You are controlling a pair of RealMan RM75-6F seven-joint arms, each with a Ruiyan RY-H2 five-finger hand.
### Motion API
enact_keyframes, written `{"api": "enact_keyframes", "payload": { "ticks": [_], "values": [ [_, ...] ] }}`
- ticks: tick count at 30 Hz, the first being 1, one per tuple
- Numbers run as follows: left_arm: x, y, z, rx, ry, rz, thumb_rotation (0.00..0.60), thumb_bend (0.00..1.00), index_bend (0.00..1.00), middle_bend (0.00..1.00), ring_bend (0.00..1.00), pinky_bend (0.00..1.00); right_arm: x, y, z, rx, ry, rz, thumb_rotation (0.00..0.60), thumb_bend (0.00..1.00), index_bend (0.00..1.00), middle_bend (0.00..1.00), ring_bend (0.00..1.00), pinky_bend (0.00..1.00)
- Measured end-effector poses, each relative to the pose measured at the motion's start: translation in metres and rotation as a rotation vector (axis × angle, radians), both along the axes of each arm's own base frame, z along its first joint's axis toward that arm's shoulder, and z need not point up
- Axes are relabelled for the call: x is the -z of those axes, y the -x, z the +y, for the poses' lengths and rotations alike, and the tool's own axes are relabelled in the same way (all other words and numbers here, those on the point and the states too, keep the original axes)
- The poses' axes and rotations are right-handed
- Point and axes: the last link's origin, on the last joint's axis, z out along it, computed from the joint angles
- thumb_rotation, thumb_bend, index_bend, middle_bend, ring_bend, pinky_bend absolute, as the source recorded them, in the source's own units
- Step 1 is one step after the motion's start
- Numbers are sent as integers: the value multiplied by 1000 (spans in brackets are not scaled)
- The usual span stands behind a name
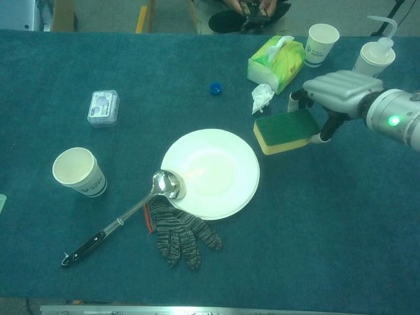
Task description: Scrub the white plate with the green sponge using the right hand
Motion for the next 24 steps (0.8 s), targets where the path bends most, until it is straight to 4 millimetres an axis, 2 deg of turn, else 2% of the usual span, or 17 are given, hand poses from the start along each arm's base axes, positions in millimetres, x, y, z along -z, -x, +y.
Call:
{"api": "enact_keyframes", "payload": {
  "ticks": [24],
  "values": [
    [-10, -1, -9, 6, -35, -11, 600, 517, 350, 332, 247, 228, 80, -78, -12, -193, -125, 162, 600, 346, 523, 441, 300, 364]
  ]
}}
